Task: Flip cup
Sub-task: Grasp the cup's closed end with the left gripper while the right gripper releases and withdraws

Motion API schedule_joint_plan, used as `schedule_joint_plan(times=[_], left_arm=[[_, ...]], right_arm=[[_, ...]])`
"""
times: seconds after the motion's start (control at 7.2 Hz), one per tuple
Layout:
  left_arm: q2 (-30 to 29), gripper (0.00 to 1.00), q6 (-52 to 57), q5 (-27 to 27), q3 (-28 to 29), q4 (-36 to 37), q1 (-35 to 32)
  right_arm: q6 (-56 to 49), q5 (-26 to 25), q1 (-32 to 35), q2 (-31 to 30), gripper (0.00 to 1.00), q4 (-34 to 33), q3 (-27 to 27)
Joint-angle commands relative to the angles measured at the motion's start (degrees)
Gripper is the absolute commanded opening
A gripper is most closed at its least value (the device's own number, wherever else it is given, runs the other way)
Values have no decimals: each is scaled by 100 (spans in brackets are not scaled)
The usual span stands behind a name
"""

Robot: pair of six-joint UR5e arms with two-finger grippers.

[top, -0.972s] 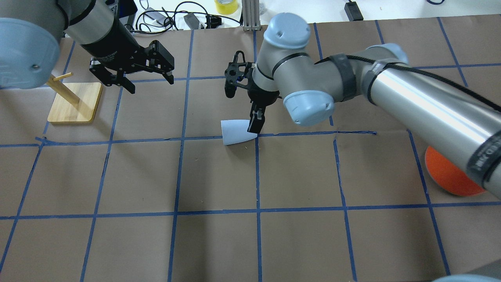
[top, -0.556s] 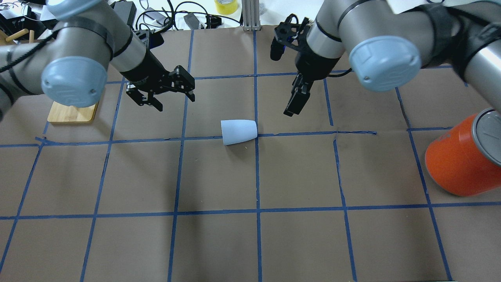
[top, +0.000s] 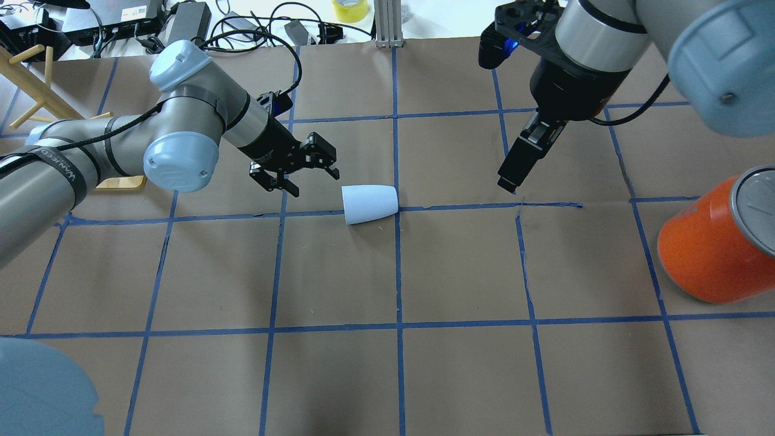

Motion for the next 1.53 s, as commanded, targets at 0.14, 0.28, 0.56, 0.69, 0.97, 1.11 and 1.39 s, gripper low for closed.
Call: schedule_joint_plan(times=[0.14, 0.28, 0.56, 0.69, 0.97, 1.11, 1.39], left_arm=[[-331, 100, 373, -829, -74, 60, -22], [-436, 99, 365, -875, -153, 77, -48], [-534, 89, 356, -1059, -180, 95, -66], [-595, 78, 373, -1199, -189, 173, -66], [-657, 55, 330, -1543, -189, 428, -66], [-605, 29, 268, -1883, -180, 447, -83], [-552, 0, 233, -1983, -172, 456, -83]], right_arm=[[1694, -275, -144, -82, 100, -481, 2], [2142, -511, -293, -91, 100, -529, 2], [3275, -628, -330, -91, 100, -546, 20], [3724, -906, -321, -100, 100, -694, 20], [3790, -970, -321, -91, 100, -714, 37], [3738, -979, -321, -91, 100, -722, 37], [3720, -979, -330, -91, 100, -757, 46]])
